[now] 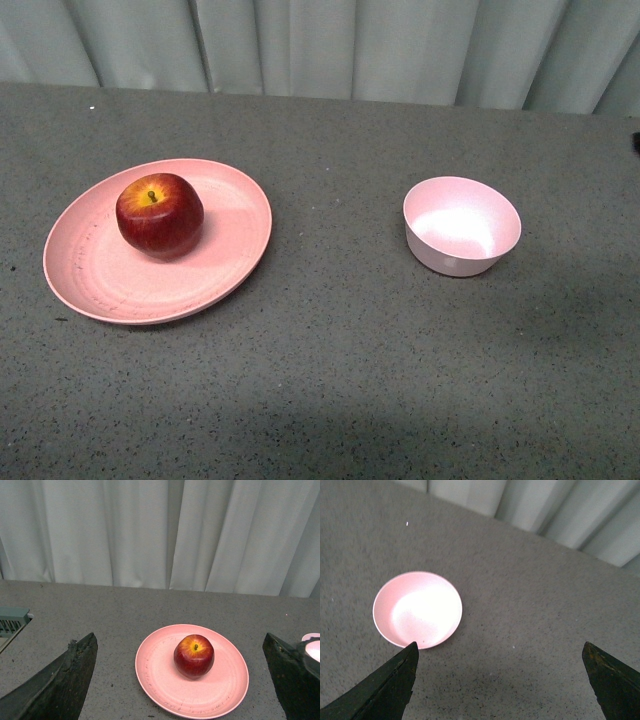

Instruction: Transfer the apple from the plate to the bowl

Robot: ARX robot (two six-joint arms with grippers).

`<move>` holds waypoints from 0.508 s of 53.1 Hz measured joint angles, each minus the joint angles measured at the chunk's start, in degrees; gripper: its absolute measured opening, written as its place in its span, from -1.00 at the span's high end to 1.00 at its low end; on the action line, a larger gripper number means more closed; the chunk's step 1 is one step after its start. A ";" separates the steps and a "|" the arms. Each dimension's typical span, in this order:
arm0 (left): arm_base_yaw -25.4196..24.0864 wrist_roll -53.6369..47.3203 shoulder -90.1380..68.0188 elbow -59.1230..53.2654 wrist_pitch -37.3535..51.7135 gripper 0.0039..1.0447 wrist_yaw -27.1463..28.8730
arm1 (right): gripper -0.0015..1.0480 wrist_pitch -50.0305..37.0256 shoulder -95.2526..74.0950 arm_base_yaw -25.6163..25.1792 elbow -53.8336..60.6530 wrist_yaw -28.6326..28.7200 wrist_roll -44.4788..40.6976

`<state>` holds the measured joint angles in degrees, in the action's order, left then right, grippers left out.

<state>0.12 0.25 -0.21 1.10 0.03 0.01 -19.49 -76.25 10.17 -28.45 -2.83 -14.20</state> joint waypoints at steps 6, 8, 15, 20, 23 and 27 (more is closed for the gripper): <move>0.00 0.00 0.00 0.00 0.00 -0.88 0.00 | -0.82 2.67 -9.03 0.92 -6.08 1.40 -1.70; 0.00 0.00 0.00 0.00 0.00 -0.88 0.00 | -0.82 3.43 -11.45 1.27 -7.76 1.97 -2.47; 0.00 0.00 0.00 0.00 0.00 -0.88 0.00 | -0.82 6.54 -20.76 3.17 -14.23 4.31 -5.20; 0.00 0.00 0.00 0.00 0.00 -0.88 0.00 | -0.82 10.38 -26.97 5.29 -18.71 6.14 -7.26; 0.00 0.00 0.00 0.00 0.00 -0.88 0.00 | -0.82 11.47 -29.18 6.21 -20.31 6.08 -8.15; 0.00 0.00 0.00 0.00 0.00 -0.88 0.00 | -0.82 12.52 -31.34 7.02 -22.05 6.10 -8.57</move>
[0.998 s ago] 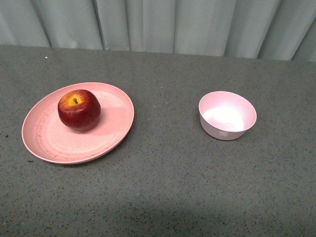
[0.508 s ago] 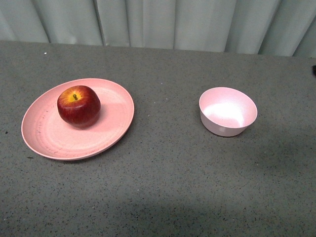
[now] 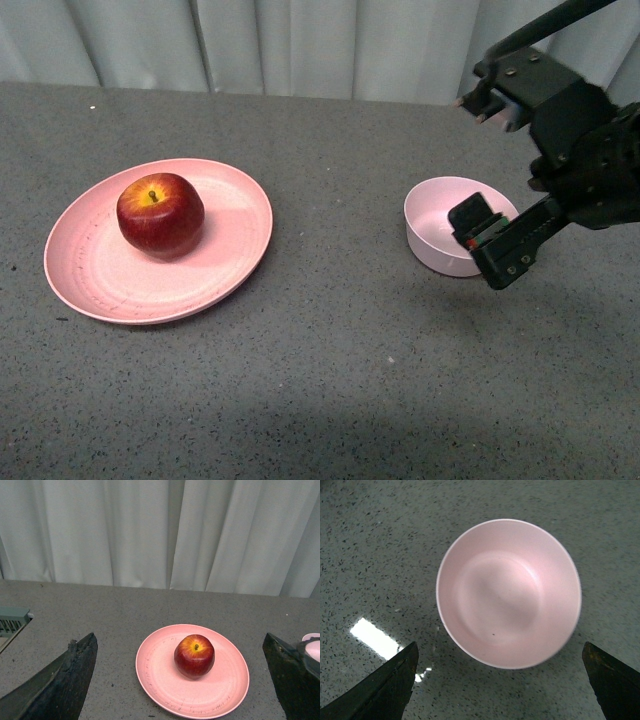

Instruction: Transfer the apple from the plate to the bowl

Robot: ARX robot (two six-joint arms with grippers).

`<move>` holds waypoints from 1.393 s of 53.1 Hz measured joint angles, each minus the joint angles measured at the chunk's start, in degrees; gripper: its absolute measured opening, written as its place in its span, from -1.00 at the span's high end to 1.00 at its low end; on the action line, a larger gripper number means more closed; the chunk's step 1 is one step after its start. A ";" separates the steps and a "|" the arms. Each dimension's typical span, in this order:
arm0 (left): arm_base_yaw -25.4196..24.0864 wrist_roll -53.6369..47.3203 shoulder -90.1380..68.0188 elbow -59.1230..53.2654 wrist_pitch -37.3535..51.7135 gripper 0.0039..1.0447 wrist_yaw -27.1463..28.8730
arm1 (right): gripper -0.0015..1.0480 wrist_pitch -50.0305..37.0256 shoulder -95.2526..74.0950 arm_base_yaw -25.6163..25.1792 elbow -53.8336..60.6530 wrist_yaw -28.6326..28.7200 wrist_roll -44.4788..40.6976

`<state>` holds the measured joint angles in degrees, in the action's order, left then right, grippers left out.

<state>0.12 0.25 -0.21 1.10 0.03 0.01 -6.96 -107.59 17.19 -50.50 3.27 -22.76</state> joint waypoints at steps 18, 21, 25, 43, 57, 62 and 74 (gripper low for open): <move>0.00 0.00 0.00 0.00 0.00 -0.88 0.00 | -0.82 3.78 -9.84 3.45 -8.90 -1.18 -0.42; 0.00 0.00 0.00 0.00 0.00 -0.88 0.00 | -0.82 4.59 -11.39 3.93 -10.12 -1.29 -0.39; 0.00 0.00 0.00 0.00 0.00 -0.88 0.00 | -0.82 5.70 -13.88 4.57 -11.89 -1.73 -0.35; 0.00 0.00 0.00 0.00 0.00 -0.88 0.00 | -0.03 8.55 -17.70 5.29 -15.93 -4.33 0.59; 0.00 0.00 0.00 0.00 0.00 -0.88 0.00 | 0.65 8.68 -18.03 4.96 -16.09 -4.48 0.42; 0.00 0.00 0.00 0.00 0.00 -0.88 0.00 | 0.89 8.26 -18.05 4.85 -16.09 -4.85 -0.11; 0.00 0.00 0.00 0.00 0.00 -0.88 0.00 | 0.98 7.65 -17.99 4.50 -16.09 -5.01 -1.42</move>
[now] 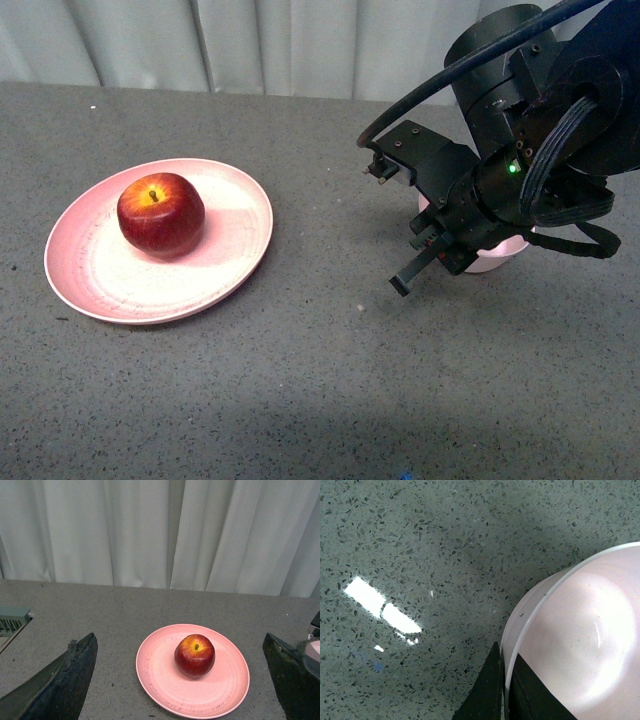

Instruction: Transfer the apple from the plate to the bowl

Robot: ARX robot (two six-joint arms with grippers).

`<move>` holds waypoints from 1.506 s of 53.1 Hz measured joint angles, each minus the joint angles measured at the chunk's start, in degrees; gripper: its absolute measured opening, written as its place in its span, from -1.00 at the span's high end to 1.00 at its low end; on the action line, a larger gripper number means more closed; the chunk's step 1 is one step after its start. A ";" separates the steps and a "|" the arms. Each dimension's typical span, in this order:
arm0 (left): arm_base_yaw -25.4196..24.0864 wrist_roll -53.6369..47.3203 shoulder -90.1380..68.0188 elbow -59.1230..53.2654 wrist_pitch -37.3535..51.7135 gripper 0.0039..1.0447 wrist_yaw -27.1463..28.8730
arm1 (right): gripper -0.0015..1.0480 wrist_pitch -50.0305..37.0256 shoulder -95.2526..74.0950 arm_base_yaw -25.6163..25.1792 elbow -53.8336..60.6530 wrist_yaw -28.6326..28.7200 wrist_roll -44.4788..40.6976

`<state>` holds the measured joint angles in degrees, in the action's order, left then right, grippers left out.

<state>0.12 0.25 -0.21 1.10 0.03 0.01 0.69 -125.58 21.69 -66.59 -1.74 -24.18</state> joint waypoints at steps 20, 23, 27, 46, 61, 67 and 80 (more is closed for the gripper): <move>0.00 0.00 0.00 0.00 0.00 -0.88 0.00 | 0.98 1.57 6.91 3.21 -0.13 4.57 -2.71; 0.00 0.00 0.00 0.00 0.00 -0.88 0.00 | 0.98 2.40 7.23 4.90 -0.85 5.49 -2.75; 0.00 0.00 0.00 0.00 0.00 -0.88 0.00 | 0.98 3.19 7.02 6.95 -1.51 6.25 -2.64; 0.00 0.00 0.00 0.00 0.00 -0.88 0.00 | 0.98 5.29 0.35 13.38 -7.17 7.67 -1.46; 0.00 0.00 0.00 0.00 0.00 -0.88 0.00 | 0.98 6.73 -3.50 14.08 -10.82 7.45 0.02; 0.00 0.00 0.00 0.00 0.00 -0.88 0.00 | 0.70 6.67 -3.76 14.10 -11.13 7.30 0.44; 0.00 0.00 0.00 0.00 0.00 -0.88 0.00 | -0.05 3.91 -3.13 13.18 -10.58 6.27 1.68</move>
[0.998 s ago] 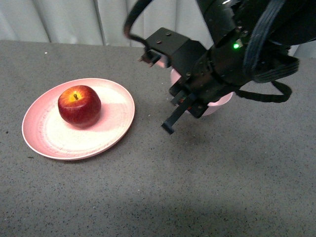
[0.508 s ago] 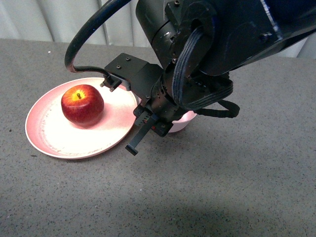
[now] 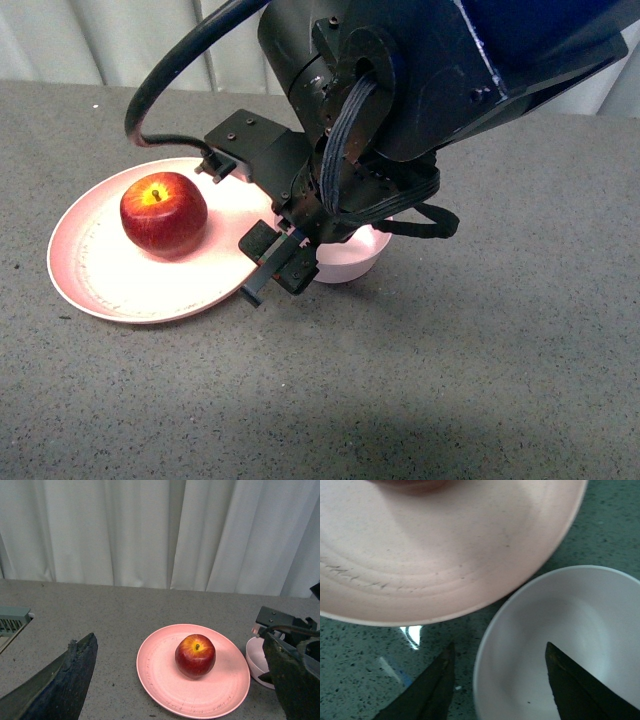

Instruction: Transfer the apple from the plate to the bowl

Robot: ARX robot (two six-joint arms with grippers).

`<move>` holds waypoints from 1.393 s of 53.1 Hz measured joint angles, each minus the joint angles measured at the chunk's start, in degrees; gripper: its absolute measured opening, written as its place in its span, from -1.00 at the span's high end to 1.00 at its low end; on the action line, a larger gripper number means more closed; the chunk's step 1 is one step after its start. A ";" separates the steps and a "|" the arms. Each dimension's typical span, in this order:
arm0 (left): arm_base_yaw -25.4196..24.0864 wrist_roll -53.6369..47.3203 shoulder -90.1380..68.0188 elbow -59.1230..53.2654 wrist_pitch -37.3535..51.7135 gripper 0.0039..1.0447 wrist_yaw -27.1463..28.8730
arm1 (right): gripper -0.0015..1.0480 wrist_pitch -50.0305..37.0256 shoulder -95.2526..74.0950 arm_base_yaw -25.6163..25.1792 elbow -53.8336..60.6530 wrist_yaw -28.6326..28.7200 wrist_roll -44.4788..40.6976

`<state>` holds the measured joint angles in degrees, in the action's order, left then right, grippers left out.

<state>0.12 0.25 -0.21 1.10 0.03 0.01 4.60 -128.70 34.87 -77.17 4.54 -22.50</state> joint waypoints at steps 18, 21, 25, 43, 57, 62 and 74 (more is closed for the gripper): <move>0.00 0.00 0.00 0.00 0.00 -0.88 0.00 | -0.82 -11.15 9.55 -5.95 9.99 -13.79 3.13; 0.00 0.00 0.00 0.00 0.00 -0.88 0.00 | -0.82 -12.24 10.82 -6.97 11.43 -15.10 4.31; 0.00 0.00 0.00 0.00 0.00 -0.88 0.00 | -0.82 -14.95 13.42 -8.37 14.27 -17.03 5.44; 0.00 0.00 0.00 0.00 0.00 -0.88 0.09 | -0.33 -61.70 20.72 -12.61 38.12 -25.18 16.81; 0.00 0.00 0.00 0.00 0.00 -0.88 0.00 | 0.59 -74.58 36.87 -20.26 56.46 -19.19 21.40; 0.00 0.00 0.00 0.00 0.00 -0.88 0.00 | 0.86 -71.80 42.10 -21.86 59.76 -17.29 21.51; 0.00 0.00 0.00 0.00 0.00 -0.88 0.02 | 0.98 -66.77 56.72 -26.73 68.61 -12.72 21.75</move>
<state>0.12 0.25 -0.21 1.10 0.03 0.03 -62.17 -71.99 8.14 -8.56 -8.19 -0.75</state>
